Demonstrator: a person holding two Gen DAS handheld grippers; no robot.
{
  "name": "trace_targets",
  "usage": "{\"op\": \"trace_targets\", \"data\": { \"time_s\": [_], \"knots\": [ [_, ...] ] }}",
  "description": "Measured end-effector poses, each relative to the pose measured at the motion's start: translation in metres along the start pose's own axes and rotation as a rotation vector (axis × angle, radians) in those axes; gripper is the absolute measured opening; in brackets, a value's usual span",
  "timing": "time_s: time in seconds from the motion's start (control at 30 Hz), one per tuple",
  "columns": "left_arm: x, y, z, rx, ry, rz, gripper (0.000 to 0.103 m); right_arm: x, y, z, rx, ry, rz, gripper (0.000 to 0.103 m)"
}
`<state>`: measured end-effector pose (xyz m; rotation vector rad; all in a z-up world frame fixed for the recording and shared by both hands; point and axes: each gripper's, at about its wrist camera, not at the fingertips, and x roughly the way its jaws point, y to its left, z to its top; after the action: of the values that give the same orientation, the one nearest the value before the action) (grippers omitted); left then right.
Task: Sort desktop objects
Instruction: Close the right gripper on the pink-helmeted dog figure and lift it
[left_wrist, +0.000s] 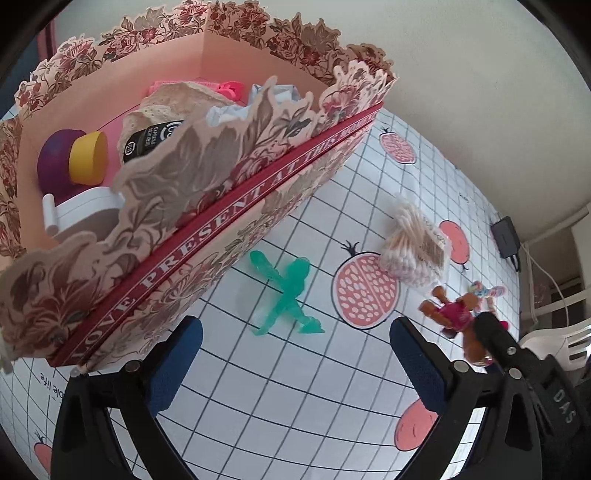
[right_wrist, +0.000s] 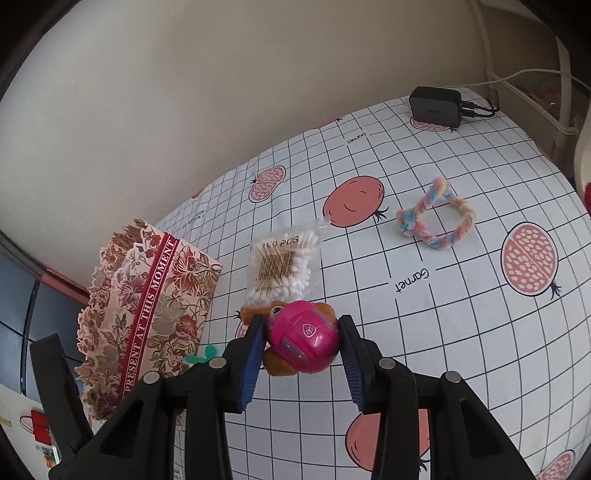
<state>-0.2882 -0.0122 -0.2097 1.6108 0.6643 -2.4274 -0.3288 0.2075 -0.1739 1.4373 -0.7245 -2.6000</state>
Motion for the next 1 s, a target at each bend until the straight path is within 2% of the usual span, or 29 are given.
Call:
{"op": "trace_targets", "data": {
  "time_s": [0.17,0.2,0.23,0.27,0.33,0.47,0.6,0.77,0.83,1.0],
  "knots": [
    [0.0,-0.002,-0.004,0.027,0.012,0.065,0.094,0.0,0.001,0.001,0.001,-0.004,0.007,0.042],
    [0.002,-0.004,-0.005,0.03,0.019,0.066,0.092,0.0,0.0,0.001,0.003,-0.004,0.007,0.042],
    [0.004,-0.005,-0.006,0.031,0.03,0.05,0.082,0.0,0.0,0.001,0.004,-0.002,0.008,0.042],
    [0.006,-0.007,-0.007,0.037,0.043,0.032,0.078,0.0,0.0,0.001,0.004,-0.002,0.01,0.042],
    [0.011,-0.011,-0.007,0.054,0.056,0.027,0.077,-0.001,0.001,0.001,0.003,-0.005,0.013,0.042],
    [0.015,-0.019,-0.007,0.098,0.034,0.038,0.076,0.0,0.001,0.001,-0.001,-0.005,0.017,0.042],
    [0.022,-0.022,-0.006,0.148,0.037,0.095,0.065,0.0,0.001,0.001,0.001,-0.005,0.019,0.042],
    [0.019,-0.022,-0.005,0.175,0.018,0.102,0.059,0.0,0.0,0.002,0.005,-0.004,0.022,0.042],
    [0.019,-0.022,-0.005,0.181,0.009,0.117,0.05,0.001,0.0,0.001,0.003,-0.001,0.025,0.042],
    [0.017,-0.019,-0.005,0.191,0.001,0.128,0.039,0.0,0.002,0.0,0.001,-0.004,0.026,0.042]
  ]
}}
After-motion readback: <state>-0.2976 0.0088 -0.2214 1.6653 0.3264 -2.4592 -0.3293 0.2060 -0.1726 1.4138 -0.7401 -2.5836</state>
